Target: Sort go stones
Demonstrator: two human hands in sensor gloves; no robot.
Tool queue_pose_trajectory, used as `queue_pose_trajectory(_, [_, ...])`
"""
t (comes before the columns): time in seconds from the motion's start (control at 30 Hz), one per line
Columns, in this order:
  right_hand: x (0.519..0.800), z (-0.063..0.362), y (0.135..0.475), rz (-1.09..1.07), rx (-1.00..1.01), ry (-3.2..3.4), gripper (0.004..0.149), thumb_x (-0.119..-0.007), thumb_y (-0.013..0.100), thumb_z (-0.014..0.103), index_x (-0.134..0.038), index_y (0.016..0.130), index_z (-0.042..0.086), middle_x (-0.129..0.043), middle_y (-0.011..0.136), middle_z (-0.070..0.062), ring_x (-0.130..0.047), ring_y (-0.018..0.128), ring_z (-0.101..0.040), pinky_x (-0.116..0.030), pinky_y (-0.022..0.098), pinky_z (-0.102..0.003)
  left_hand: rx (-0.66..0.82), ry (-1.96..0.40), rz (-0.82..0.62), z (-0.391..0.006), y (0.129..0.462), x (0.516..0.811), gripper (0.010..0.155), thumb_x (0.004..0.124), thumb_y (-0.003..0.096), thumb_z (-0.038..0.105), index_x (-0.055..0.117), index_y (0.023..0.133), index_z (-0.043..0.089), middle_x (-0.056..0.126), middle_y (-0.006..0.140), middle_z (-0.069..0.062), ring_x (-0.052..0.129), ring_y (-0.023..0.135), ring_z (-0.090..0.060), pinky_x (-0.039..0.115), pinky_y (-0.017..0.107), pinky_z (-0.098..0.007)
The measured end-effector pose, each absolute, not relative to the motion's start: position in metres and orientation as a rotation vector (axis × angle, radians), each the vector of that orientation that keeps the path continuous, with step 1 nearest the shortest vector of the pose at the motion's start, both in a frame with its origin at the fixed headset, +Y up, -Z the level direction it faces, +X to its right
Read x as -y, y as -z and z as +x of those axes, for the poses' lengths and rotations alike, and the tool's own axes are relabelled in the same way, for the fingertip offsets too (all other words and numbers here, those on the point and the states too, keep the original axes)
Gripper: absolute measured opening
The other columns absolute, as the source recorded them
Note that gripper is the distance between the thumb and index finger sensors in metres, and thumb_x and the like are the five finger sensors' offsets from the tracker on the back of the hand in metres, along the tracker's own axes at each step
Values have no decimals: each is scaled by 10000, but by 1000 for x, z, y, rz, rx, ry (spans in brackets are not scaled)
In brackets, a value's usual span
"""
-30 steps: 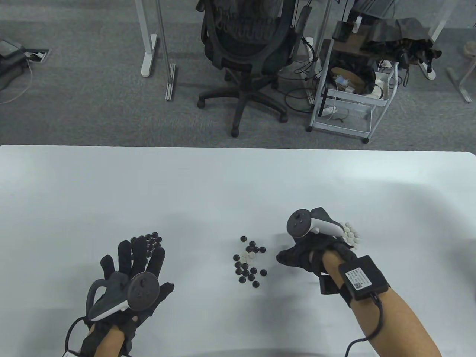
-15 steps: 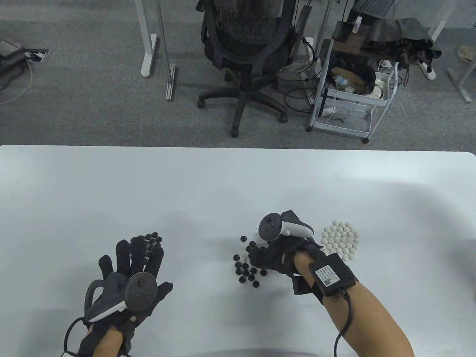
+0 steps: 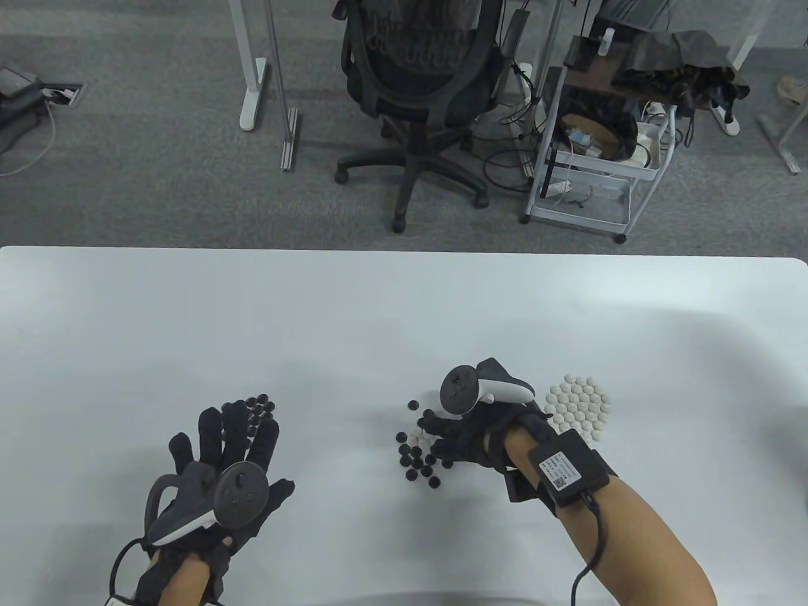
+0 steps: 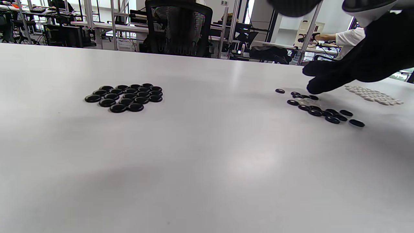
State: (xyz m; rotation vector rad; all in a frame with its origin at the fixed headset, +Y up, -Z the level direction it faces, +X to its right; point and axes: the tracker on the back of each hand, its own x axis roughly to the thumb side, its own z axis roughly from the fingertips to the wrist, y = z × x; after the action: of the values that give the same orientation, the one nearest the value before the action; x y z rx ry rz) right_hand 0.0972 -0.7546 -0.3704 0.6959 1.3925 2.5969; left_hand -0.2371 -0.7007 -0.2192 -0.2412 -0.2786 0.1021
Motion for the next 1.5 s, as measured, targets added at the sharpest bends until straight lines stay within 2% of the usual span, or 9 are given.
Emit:
queue_pose_trajectory(0.23, [759, 100, 368, 689, -1442, -2610, 641, -510, 546, 515, -345, 1123, 290, 188, 998, -225, 197, 836, -542, -9, 534, -815, 274, -109, -233, -239, 219, 700, 772, 491, 634, 520, 154, 1195, 110, -93, 1149, -383, -107, 936, -626, 24, 547, -848])
queue_pose_trajectory(0.4, [754, 130, 357, 667, -1452, -2627, 637, -518, 549, 516, -420, 1122, 258, 155, 1021, -229, 181, 840, -545, -26, 537, -815, 277, -101, -242, -238, 220, 701, 773, 491, 634, 521, 153, 1196, 111, -94, 1148, -383, -107, 935, -626, 22, 546, -848])
queue_pose_trajectory(0.6, [750, 190, 326, 593, -1475, -2642, 613, -535, 554, 510, -487, 1104, 245, 103, 1046, -229, 158, 848, -547, -47, 542, -815, 278, -93, -254, -237, 221, 703, 773, 490, 634, 521, 153, 1195, 110, -95, 1148, -383, -107, 936, -626, 22, 547, -848])
queue_pose_trajectory(0.7, [750, 239, 311, 461, -1493, -2640, 589, -545, 558, 507, -492, 1094, 270, 92, 1051, -229, 152, 851, -547, -52, 545, -815, 282, -89, -258, -236, 221, 704, 773, 490, 635, 521, 152, 1196, 109, -94, 1148, -384, -106, 935, -626, 22, 547, -848])
queue_pose_trajectory(0.93, [751, 317, 316, 115, -1405, -2653, 567, -555, 563, 499, -469, 1088, 305, 107, 1045, -219, 164, 848, -542, -37, 543, -814, 286, -68, -284, -233, 225, 709, 773, 490, 635, 520, 153, 1195, 109, -93, 1148, -384, -128, 933, -624, 22, 547, -847])
queue_pose_trajectory(1.37, [756, 334, 339, -19, -1293, -2624, 586, -560, 561, 503, -423, 1096, 307, 130, 1032, -221, 170, 844, -544, -32, 542, -813, 282, -72, -287, -233, 226, 709, 773, 488, 635, 521, 149, 1195, 111, -111, 1137, -383, -138, 922, -623, 20, 545, -846])
queue_pose_trajectory(1.5, [737, 320, 346, 38, -1225, -2606, 604, -559, 559, 508, -446, 1108, 282, 125, 1037, -231, 168, 844, -548, -37, 541, -815, 283, -77, -251, -233, 224, 706, 776, 491, 635, 520, 146, 1195, 108, -130, 1124, -381, -147, 895, -615, 5, 545, -824])
